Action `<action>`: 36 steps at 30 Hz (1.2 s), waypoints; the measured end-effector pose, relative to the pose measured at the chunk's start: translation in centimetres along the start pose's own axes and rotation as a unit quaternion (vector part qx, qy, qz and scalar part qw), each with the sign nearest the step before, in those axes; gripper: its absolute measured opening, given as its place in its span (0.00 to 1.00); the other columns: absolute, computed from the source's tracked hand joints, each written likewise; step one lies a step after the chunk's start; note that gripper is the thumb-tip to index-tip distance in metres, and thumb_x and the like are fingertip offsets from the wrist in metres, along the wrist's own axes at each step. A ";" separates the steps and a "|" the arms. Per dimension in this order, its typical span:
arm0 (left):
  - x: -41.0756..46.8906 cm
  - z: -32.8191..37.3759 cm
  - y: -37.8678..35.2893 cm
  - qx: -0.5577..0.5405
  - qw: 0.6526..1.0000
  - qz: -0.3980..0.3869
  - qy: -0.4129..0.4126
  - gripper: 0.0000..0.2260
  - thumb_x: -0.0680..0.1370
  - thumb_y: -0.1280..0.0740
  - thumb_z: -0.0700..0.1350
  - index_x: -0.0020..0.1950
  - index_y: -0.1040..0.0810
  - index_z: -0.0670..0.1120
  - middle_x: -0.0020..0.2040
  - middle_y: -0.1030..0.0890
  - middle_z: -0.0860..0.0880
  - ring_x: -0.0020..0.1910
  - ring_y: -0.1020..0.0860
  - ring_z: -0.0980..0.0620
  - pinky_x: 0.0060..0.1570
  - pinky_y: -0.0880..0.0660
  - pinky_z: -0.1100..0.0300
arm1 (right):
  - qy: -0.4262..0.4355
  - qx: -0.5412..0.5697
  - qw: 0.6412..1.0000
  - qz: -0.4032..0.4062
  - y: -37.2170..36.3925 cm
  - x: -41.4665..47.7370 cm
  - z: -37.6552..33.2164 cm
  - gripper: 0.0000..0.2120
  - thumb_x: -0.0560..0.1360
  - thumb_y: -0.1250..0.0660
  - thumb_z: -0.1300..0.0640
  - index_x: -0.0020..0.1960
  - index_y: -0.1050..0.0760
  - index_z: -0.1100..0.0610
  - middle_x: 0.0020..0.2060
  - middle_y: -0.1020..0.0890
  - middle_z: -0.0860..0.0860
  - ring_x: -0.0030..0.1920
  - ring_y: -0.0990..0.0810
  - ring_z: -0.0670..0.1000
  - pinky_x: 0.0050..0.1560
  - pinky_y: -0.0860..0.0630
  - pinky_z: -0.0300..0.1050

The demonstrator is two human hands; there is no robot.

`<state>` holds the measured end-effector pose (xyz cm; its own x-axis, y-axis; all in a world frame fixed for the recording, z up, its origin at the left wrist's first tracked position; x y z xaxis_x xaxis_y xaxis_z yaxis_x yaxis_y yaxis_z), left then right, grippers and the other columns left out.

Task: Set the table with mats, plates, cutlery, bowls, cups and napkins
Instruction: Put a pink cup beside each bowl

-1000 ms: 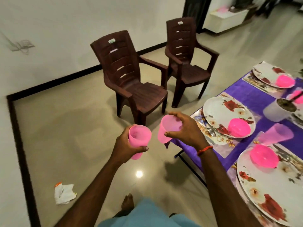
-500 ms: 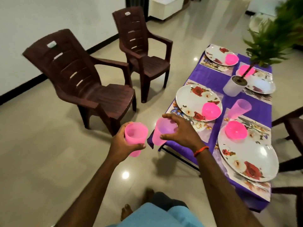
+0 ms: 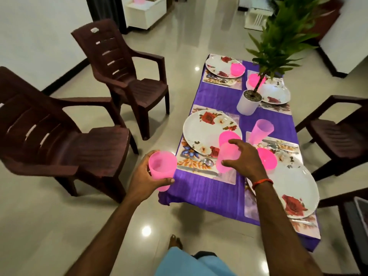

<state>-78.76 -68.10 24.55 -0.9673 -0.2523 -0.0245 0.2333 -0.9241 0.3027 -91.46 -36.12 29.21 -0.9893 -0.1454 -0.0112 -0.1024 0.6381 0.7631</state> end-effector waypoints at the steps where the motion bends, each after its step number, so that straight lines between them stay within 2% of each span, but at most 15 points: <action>1: 0.9 0.2 0.0 0.004 1.000 -0.002 -0.004 0.49 0.54 0.15 0.59 0.73 0.30 0.56 0.67 0.23 0.54 0.64 0.24 0.52 0.60 0.24 0.54 | -0.011 0.002 1.000 0.007 0.1 0.6 0.7 0.40 0.62 0.16 0.52 0.71 0.27 0.52 0.66 0.22 0.53 0.65 0.25 0.57 0.65 0.26 0.56; 3: 2.9 0.3 -0.5 0.006 1.000 -0.005 -0.007 0.48 0.57 0.13 0.55 0.73 0.31 0.54 0.68 0.24 0.51 0.65 0.25 0.49 0.62 0.23 0.50 | -0.033 0.004 0.999 0.021 0.3 1.7 2.2 0.40 0.62 0.15 0.53 0.71 0.27 0.53 0.66 0.22 0.54 0.65 0.25 0.58 0.66 0.26 0.58; 5: 4.6 -0.1 -0.9 0.010 1.000 -0.009 -0.005 0.46 0.58 0.14 0.53 0.72 0.31 0.54 0.67 0.24 0.50 0.65 0.25 0.48 0.61 0.23 0.50 | -0.054 0.003 0.998 0.025 0.0 2.6 3.6 0.41 0.62 0.15 0.54 0.72 0.28 0.53 0.67 0.23 0.54 0.66 0.25 0.59 0.67 0.27 0.59; 10: 6.8 -0.8 -2.4 0.023 0.999 -0.026 0.004 0.47 0.58 0.15 0.57 0.73 0.31 0.54 0.67 0.23 0.52 0.64 0.24 0.49 0.59 0.20 0.49 | -0.090 0.001 0.996 -0.003 -1.9 3.1 6.0 0.43 0.63 0.16 0.55 0.74 0.31 0.53 0.69 0.25 0.54 0.68 0.27 0.59 0.68 0.28 0.59; 14: 7.6 -0.9 -3.5 0.024 0.999 -0.048 0.006 0.47 0.58 0.15 0.56 0.74 0.31 0.53 0.67 0.23 0.51 0.63 0.23 0.48 0.57 0.20 0.52 | -0.115 -0.016 0.993 -0.023 -3.6 2.6 7.5 0.44 0.63 0.16 0.53 0.74 0.32 0.52 0.70 0.25 0.53 0.68 0.27 0.59 0.68 0.29 0.59; 17: 8.1 -1.0 -3.8 0.032 0.997 -0.066 0.007 0.46 0.57 0.17 0.56 0.73 0.30 0.52 0.66 0.23 0.51 0.62 0.23 0.48 0.56 0.21 0.55 | -0.131 -0.015 0.991 -0.013 -3.9 2.3 8.4 0.44 0.63 0.16 0.51 0.74 0.32 0.50 0.70 0.26 0.52 0.68 0.27 0.57 0.69 0.29 0.58; 21: 9.1 -0.9 -3.6 0.032 0.996 -0.077 0.009 0.45 0.57 0.17 0.55 0.71 0.31 0.53 0.65 0.23 0.50 0.62 0.23 0.48 0.58 0.21 0.51 | -0.144 -0.030 0.989 -0.018 -3.8 2.3 8.8 0.46 0.63 0.17 0.46 0.75 0.34 0.49 0.71 0.26 0.51 0.69 0.28 0.58 0.68 0.29 0.60; 26: 10.5 -0.9 -3.8 0.041 0.994 -0.104 0.012 0.51 0.53 0.19 0.66 0.73 0.30 0.53 0.65 0.22 0.51 0.62 0.22 0.47 0.57 0.19 0.48 | -0.140 -0.060 0.988 0.008 -2.9 2.4 7.9 0.49 0.60 0.20 0.34 0.75 0.35 0.45 0.70 0.26 0.49 0.70 0.30 0.58 0.68 0.32 0.63; 29: 11.3 -0.8 -3.8 0.039 0.991 -0.126 0.005 0.54 0.51 0.19 0.72 0.72 0.31 0.55 0.65 0.22 0.53 0.61 0.22 0.47 0.56 0.18 0.49 | -0.121 -0.056 0.990 0.046 -2.2 3.3 5.7 0.44 0.63 0.21 0.34 0.74 0.32 0.46 0.70 0.25 0.51 0.71 0.31 0.58 0.69 0.34 0.61; 32: 12.1 -0.7 -3.8 0.036 0.989 -0.143 0.002 0.50 0.52 0.18 0.67 0.71 0.31 0.56 0.64 0.22 0.54 0.61 0.21 0.50 0.56 0.19 0.53 | -0.111 -0.054 0.988 0.091 -2.1 4.5 2.8 0.35 0.68 0.23 0.36 0.70 0.27 0.47 0.69 0.25 0.51 0.71 0.32 0.58 0.70 0.37 0.60; 36: 14.2 -0.7 -2.2 0.034 0.985 -0.167 -0.009 0.51 0.52 0.17 0.67 0.72 0.31 0.57 0.64 0.22 0.59 0.61 0.21 0.54 0.56 0.19 0.57 | -0.076 -0.009 0.988 0.132 -3.9 6.9 -3.3 0.27 0.69 0.24 0.38 0.64 0.22 0.47 0.67 0.23 0.50 0.70 0.32 0.55 0.68 0.37 0.56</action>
<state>-92.96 -69.85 22.90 -0.9908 0.0678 -0.1173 -0.1046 -0.9329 0.3445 -97.53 -42.11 28.26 -0.9856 0.1406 0.0940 0.1619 0.6247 0.7639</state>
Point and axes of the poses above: each hand's wrist, its own x-axis towards the middle knuckle, its own y-axis out of the back of the hand, z = x × y, the point moved 10 cm from there along x, towards the middle knuckle
